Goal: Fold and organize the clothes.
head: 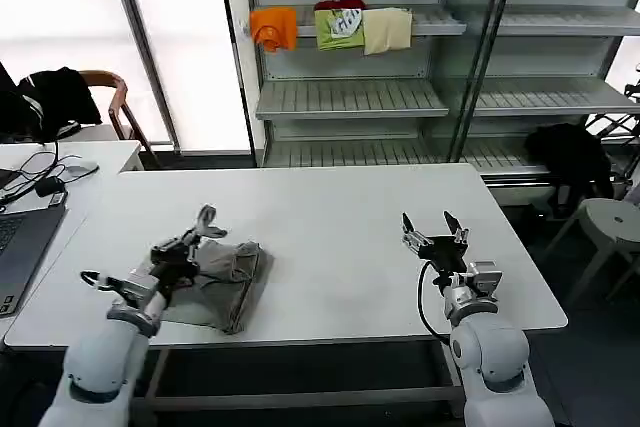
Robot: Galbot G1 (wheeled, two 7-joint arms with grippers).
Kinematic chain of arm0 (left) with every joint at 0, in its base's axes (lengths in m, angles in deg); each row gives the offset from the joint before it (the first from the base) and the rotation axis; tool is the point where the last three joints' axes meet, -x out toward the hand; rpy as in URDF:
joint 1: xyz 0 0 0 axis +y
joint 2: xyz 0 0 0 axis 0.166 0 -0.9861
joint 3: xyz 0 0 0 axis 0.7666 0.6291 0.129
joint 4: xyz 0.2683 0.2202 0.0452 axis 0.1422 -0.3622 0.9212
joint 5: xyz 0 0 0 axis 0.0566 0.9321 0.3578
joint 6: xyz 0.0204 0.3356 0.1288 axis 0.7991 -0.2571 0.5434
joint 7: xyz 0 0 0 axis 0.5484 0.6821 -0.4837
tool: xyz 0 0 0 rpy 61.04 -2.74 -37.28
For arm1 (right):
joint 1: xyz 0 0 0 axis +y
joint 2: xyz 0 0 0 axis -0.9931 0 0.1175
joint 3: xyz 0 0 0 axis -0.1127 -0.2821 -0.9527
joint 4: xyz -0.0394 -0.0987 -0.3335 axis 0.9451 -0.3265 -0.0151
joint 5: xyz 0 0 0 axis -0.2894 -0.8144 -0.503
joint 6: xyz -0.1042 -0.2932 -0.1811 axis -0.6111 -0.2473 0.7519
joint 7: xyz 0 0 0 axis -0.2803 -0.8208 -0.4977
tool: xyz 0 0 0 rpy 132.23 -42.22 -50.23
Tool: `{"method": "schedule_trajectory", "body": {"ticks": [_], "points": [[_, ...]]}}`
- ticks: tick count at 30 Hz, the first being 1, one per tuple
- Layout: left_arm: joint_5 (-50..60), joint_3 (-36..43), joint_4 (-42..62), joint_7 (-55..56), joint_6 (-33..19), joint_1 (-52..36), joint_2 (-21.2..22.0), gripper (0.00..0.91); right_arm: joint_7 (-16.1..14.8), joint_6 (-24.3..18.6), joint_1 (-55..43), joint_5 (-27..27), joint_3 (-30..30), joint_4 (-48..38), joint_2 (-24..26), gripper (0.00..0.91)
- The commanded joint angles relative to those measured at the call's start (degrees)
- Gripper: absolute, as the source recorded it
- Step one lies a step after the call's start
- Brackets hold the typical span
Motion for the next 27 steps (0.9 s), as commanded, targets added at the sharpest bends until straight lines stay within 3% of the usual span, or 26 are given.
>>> {"method": "schedule_trajectory", "body": {"ticks": [1, 10, 11, 27], "points": [[2.01, 8.37, 0.71, 2.11, 2.42, 0.66, 3.64, 0.010, 0.00, -0.13, 0.05, -0.07, -0.33, -0.71, -0.30, 0.907], [3.20, 8.53, 0.71, 1.39, 2.70, 1.58, 3.08, 0.040, 0.07, -0.28, -0.69, -0.14, -0.98, -1.76, -0.57, 0.907], [3.00, 8.69, 0.64, 1.41, 2.60, 1.78, 3.18, 0.907, 0.05, -0.29, -0.72, -0.17, -1.01, -1.84, -0.57, 0.907], [-3.91, 10.23, -0.71, 2.59, 3.19, 3.22, 5.81, 0.907, 0.13, -0.28, -0.91, -0.53, -1.06, -2.30, -0.42, 0.907]]}}
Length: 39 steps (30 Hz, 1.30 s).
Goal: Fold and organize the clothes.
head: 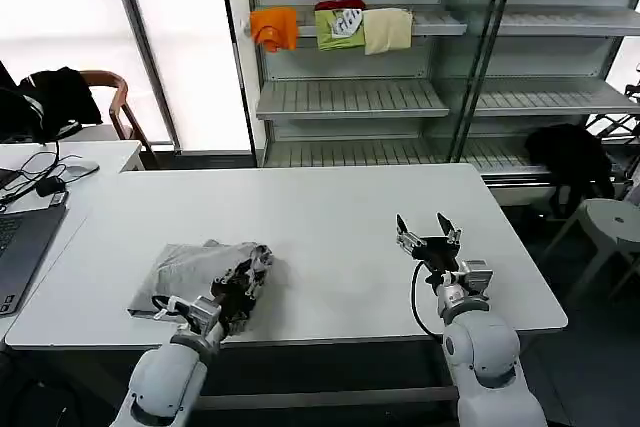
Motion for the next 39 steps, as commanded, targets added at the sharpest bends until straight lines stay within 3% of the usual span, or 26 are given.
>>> {"method": "schedule_trajectory", "body": {"ticks": [1, 7, 11, 15, 22, 30, 39], "points": [[-5.48, 0.27, -1.89, 0.25, 0.23, 0.74, 1.59, 0.907, 0.07, 0.00, -0.06, -0.13, -0.09, -0.15, 0.05, 0.907], [-19.50, -8.42, -7.78, 0.10, -0.07, 0.66, -0.45, 0.907, 0.14, 0.15, 0.08, -0.37, -0.05, 0.33, 0.30, 0.907], [-28.82, -20.97, -1.13, -0.11, -0.94, -0.41, -5.90, 0.907, 0.08, 0.29, 0.29, -0.47, -0.07, 0.83, 0.47, 0.907], [-35.55, -26.02, 4.42, 0.15, -1.64, 0.71, -10.76, 0.907, -0.28, 0.60, 0.19, -0.76, -0.06, 0.75, 0.88, 0.907], [-31.46, -24.46, 14.08, -1.14, -5.05, 0.59, -13.39, 0.907, -0.51, 0.85, -0.60, -1.81, -1.05, 0.08, 0.33, 0.907], [-29.39, -22.10, 20.40, -1.32, -5.13, -1.64, -12.19, 0.907, -1.54, 0.61, -0.97, -2.46, -1.19, -0.76, 0.40, 0.907], [-26.48, -20.90, 20.34, -1.48, -4.26, -0.76, -10.79, 0.907, -1.75, 0.33, -1.63, -2.39, -1.30, -1.97, 0.22, 0.907]]}}
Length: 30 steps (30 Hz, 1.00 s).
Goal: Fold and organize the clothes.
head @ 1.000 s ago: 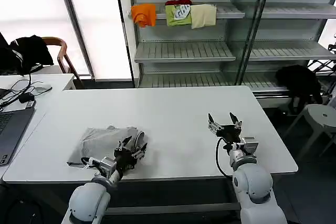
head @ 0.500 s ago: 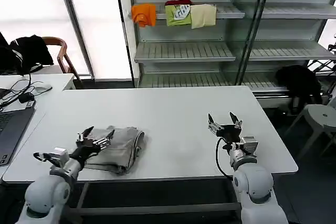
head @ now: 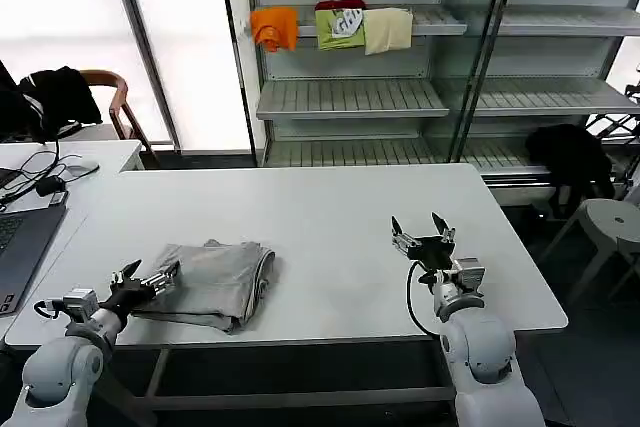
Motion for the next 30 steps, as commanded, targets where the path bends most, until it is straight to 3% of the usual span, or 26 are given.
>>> {"method": "schedule_trajectory", "body": {"ticks": [1, 2, 3, 5, 6, 7, 8, 19, 30], "points": [[1.09, -0.48, 4.51, -0.19, 0.31, 0.16, -0.32, 0.907, -0.20, -0.19, -0.30, -0.20, -0.22, -0.72, -0.26, 0.907], [1.09, -0.44, 4.47, -0.19, 0.57, 0.24, -0.03, 0.907, -0.20, -0.21, -0.32, -0.21, -0.22, -0.81, -0.30, 0.907], [1.09, -0.43, 4.31, -0.06, 0.83, 0.29, 0.12, 0.806, -0.19, -0.25, -0.33, -0.20, -0.25, -0.87, -0.32, 0.907], [0.94, -0.45, 3.83, -0.11, 1.24, 0.44, 0.50, 0.353, -0.20, -0.33, -0.35, -0.19, -0.22, -0.97, -0.23, 0.907], [0.85, -0.45, 3.56, -0.14, 1.33, 0.53, 0.58, 0.262, -0.21, -0.35, -0.36, -0.17, -0.17, -0.97, -0.19, 0.907], [0.72, -0.52, 3.13, -0.30, 1.43, 0.69, 0.67, 0.101, -0.22, -0.35, -0.38, -0.13, -0.12, -0.95, -0.14, 0.907], [0.63, -0.53, 2.68, -0.47, 1.47, 0.81, 0.67, 0.030, -0.20, -0.34, -0.42, -0.10, -0.09, -0.93, -0.09, 0.907], [1.39, -0.19, -0.11, -1.02, 1.55, 1.67, 2.30, 0.020, -0.03, -0.36, -0.03, -0.09, -0.07, -0.38, -0.05, 0.907], [5.25, -2.80, -3.36, -2.36, -1.70, 1.91, 2.69, 0.020, 0.32, -0.35, 0.83, -0.10, 0.30, 0.73, 0.18, 0.907]]}}
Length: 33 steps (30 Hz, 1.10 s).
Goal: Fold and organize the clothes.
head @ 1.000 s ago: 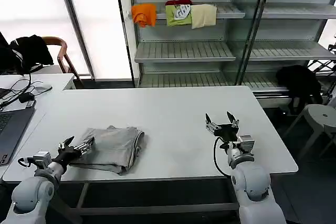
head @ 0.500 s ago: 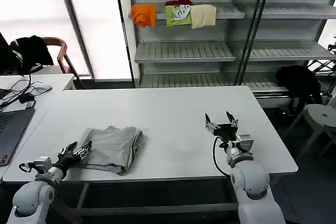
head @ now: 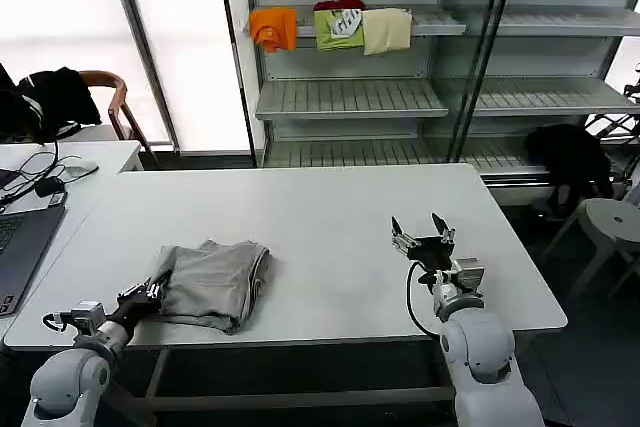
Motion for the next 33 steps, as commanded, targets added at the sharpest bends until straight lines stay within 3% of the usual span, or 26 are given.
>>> {"method": "schedule_trajectory", "body": {"ticks": [1, 5, 11, 14, 20, 27, 30, 33], "points": [[4.97, -3.13, -3.02, -1.25, -2.68, -0.41, -0.36, 0.020, 0.07, 0.03, 0.39, 0.01, 0.21, 0.66, 0.16, 0.907], [9.25, -9.26, -4.42, -3.10, -3.40, -2.93, -5.03, 0.020, 0.04, 0.03, 0.42, 0.16, 0.35, 0.89, 0.50, 0.907], [14.54, -15.93, 0.89, -6.01, -4.27, -7.24, -15.53, 0.020, -0.14, -0.52, 0.67, 0.30, 0.35, 0.37, 0.19, 0.907], [17.44, -16.98, 6.93, -7.04, -5.56, -9.43, -20.08, 0.020, -0.25, -0.92, 0.75, 0.39, 0.27, 0.05, 0.05, 0.907], [22.09, -16.03, 10.44, -7.50, -6.37, -13.48, -24.57, 0.020, -0.40, -1.66, 0.80, 0.46, -0.06, -1.09, -0.11, 0.907], [24.18, -12.10, 2.87, -8.16, -5.14, -12.98, -22.64, 0.020, -0.37, -2.11, 1.80, 0.44, -0.17, -1.24, -0.39, 0.907], [29.47, -7.54, -2.02, -8.95, -6.77, -9.20, -18.22, 0.030, -0.48, -2.70, 3.16, 0.46, 0.53, -0.98, -0.23, 0.907], [35.68, -1.96, -5.01, -8.99, -9.27, -4.38, -10.16, 0.030, -0.60, -3.52, 4.92, 0.45, 1.78, -0.75, -0.24, 0.907]]}}
